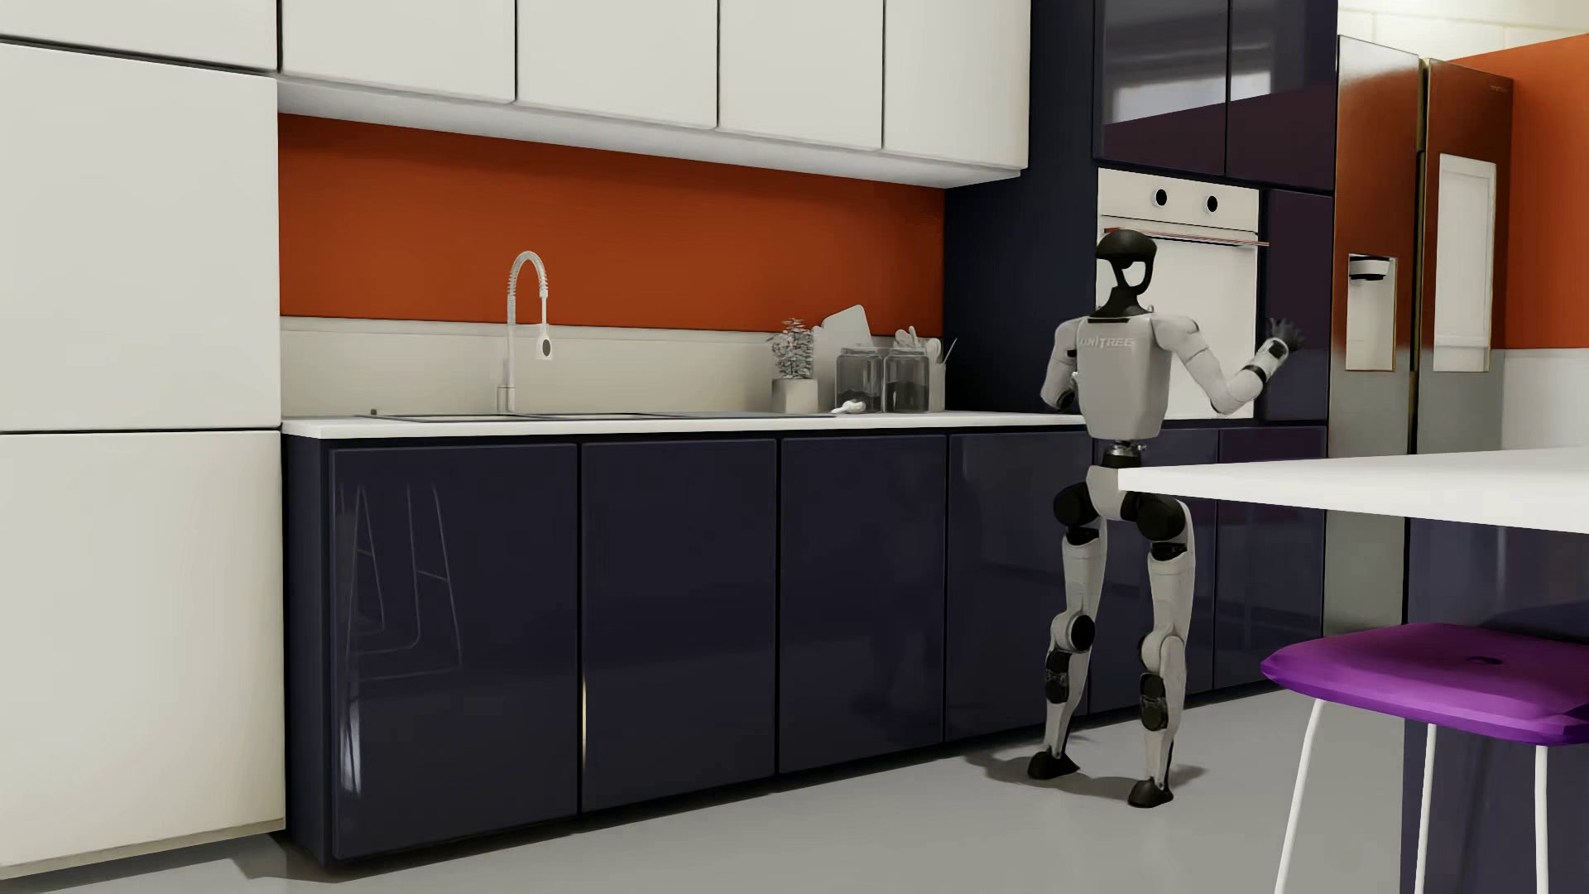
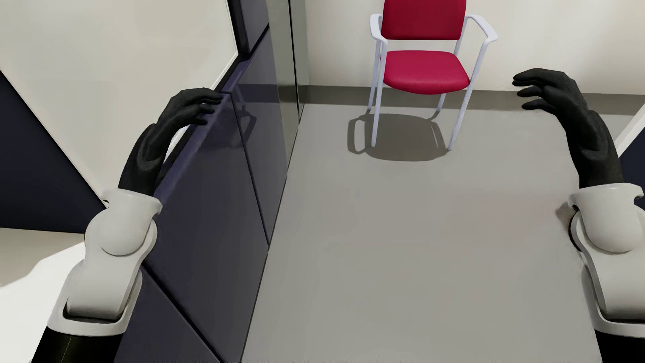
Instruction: Extend upward
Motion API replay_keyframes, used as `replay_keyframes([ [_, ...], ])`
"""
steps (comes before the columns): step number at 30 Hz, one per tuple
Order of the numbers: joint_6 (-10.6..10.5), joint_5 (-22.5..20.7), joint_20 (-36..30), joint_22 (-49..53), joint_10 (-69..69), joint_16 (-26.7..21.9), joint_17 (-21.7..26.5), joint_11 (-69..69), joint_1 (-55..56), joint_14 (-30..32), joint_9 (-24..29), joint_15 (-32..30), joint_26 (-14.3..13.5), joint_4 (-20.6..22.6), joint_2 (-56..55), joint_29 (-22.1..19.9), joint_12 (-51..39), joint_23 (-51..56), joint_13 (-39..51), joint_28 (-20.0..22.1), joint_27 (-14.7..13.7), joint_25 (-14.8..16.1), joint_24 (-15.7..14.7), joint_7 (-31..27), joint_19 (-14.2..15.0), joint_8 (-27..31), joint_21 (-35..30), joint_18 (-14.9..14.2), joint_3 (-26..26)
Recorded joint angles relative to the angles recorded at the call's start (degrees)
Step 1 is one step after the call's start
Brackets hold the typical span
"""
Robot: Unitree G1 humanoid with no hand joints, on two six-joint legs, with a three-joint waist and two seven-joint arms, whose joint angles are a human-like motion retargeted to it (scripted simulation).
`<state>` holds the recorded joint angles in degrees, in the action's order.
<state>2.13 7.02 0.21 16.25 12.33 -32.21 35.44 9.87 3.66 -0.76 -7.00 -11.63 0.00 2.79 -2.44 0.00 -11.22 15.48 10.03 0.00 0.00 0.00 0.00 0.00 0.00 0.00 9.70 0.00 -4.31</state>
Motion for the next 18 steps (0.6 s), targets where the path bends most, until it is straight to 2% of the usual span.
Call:
replay_keyframes([
  [3,0.10,0.02,4.54,0.44,-0.07,-1.38,3.38,0.09,0.13,-0.02,0.07,-0.32,0.00,0.07,-0.35,0.00,-6.32,-0.50,5.50,0.00,0.00,0.00,0.00,0.00,0.00,0.00,1.63,0.00,0.36],
  [9,-0.28,-0.30,10.26,0.20,-0.55,-8.73,11.00,0.08,0.06,0.58,-0.34,-1.08,0.00,0.01,-0.51,0.00,-22.54,2.13,20.15,0.00,0.00,0.00,0.00,0.00,0.00,0.00,4.51,0.00,0.47],
  [14,-0.59,-0.60,7.78,0.53,-0.47,-14.26,16.88,0.00,-0.19,0.09,-0.49,-0.61,0.00,0.04,-0.09,0.00,-34.53,2.96,32.70,0.00,0.00,0.00,0.00,0.00,0.00,0.00,2.47,0.00,0.26],
  [18,-0.56,-0.68,1.85,-1.34,-1.02,-17.35,19.70,-0.03,-0.90,0.25,-0.29,0.29,0.00,0.13,0.61,0.00,-43.70,1.52,43.79,0.00,0.00,0.00,0.00,0.00,0.00,0.00,-1.57,0.00,-0.02],
])
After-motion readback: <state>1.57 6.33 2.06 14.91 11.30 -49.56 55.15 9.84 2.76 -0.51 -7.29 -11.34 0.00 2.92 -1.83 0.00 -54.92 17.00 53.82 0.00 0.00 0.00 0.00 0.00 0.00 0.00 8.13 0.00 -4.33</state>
